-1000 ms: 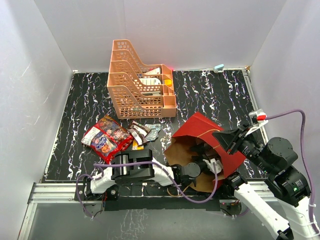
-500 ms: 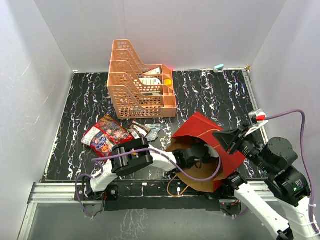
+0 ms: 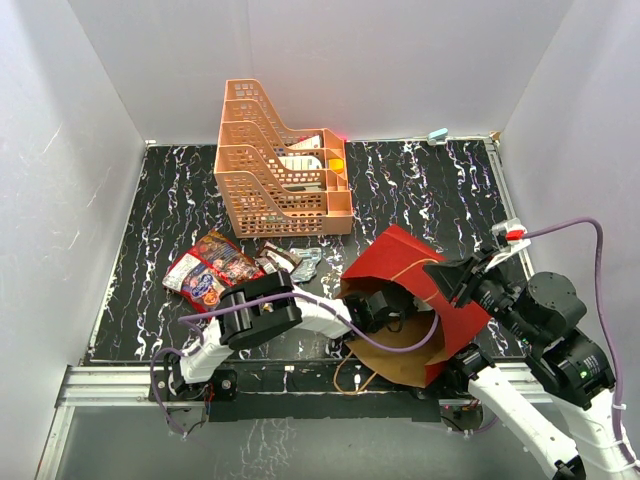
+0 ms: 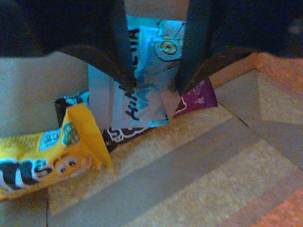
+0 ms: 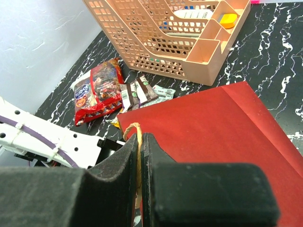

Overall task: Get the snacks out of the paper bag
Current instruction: Take out the snack from the paper bag.

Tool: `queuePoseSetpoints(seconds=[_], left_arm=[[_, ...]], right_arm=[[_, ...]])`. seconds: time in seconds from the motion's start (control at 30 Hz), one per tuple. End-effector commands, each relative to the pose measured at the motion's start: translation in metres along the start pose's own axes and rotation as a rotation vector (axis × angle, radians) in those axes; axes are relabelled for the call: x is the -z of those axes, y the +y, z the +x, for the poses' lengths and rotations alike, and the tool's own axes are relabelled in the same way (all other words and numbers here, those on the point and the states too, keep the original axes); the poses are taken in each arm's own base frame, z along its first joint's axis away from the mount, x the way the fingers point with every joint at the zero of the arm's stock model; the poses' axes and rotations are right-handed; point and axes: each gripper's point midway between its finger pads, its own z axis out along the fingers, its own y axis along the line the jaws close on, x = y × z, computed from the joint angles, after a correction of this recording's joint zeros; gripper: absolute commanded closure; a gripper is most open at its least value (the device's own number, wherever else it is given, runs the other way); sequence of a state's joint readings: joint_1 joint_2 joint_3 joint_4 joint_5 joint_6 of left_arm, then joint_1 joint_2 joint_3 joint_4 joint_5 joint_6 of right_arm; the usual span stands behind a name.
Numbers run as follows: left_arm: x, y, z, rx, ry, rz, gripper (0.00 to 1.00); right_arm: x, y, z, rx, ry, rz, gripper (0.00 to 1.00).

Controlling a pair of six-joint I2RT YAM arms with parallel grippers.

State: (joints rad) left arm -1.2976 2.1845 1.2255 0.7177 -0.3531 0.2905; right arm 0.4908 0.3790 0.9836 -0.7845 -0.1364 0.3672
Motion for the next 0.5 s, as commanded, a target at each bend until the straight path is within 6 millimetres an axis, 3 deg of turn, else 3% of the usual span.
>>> queuePoseSetpoints(seconds=[0.0,0.33,0.47], left_arm=[[0.011,0.001,-0.010,0.027,0.038,0.047,0.69],[0.035,0.006,-0.041,0.110,-0.009,0.088,1.00],[0.047,-0.003,-0.049,0.156,-0.013,0.137,1.00]], right_arm=[[0.001,-0.001,-0.012,0.019,-0.066,0.005,0.93],[-0.005,-0.014,-0.009,0.011,-0.071,0.065,0.93],[-0.006,-0.017,-0.008,0.012,-0.071,0.079,0.93]])
